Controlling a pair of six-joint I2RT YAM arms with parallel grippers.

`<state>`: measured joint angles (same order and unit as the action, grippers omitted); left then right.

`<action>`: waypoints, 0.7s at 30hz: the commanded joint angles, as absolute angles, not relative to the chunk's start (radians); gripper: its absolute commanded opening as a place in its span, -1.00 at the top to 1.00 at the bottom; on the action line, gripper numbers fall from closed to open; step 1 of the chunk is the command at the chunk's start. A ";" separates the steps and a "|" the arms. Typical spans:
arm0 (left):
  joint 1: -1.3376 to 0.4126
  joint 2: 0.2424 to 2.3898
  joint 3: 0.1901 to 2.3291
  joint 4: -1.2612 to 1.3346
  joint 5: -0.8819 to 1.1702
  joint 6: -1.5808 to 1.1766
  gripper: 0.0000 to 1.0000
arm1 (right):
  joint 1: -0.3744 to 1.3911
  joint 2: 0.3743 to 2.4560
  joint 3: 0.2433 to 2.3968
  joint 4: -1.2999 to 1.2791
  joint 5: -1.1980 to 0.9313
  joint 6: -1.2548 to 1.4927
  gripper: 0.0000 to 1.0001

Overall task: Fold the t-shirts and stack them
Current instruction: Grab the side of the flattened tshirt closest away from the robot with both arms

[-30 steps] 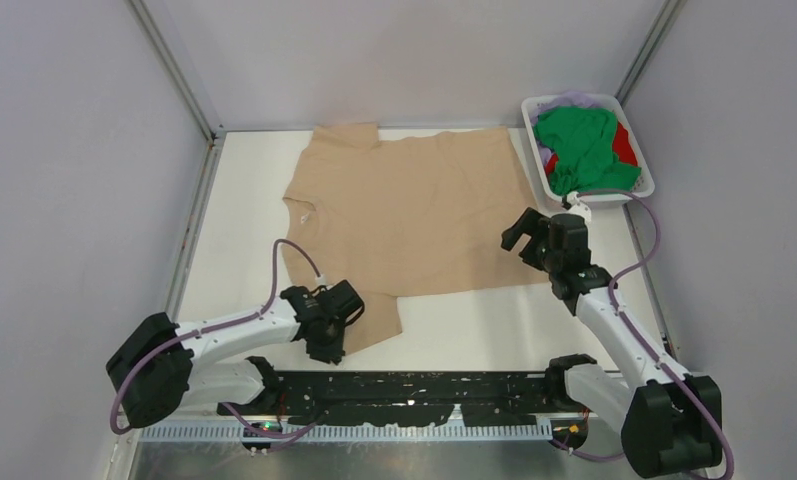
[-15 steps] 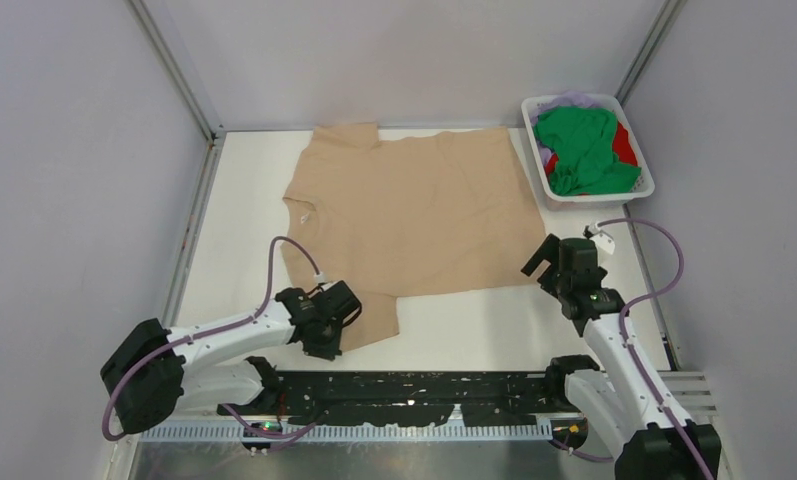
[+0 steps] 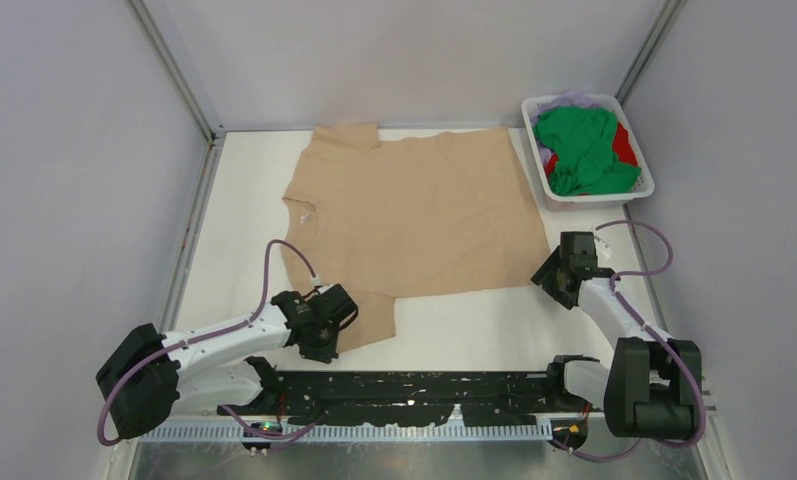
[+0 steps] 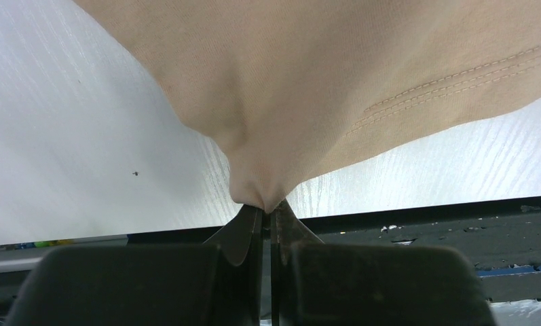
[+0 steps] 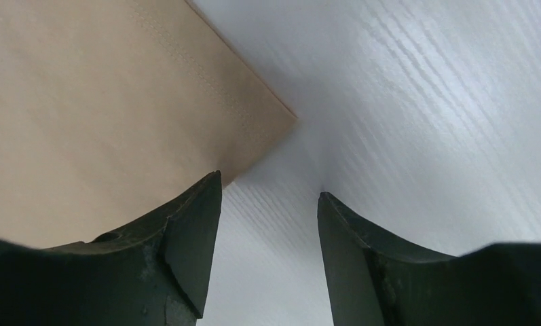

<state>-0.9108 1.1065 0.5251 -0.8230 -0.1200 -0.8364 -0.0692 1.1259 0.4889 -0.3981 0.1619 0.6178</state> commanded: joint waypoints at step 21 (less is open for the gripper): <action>-0.871 1.123 0.564 -0.856 -0.135 -0.833 1.00 | -0.075 1.315 0.543 -0.245 0.181 0.606 0.22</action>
<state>-0.8764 1.1206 0.5362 -0.8322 -0.1207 -0.8330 -0.0700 1.2778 0.5411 -0.2333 0.1452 0.6037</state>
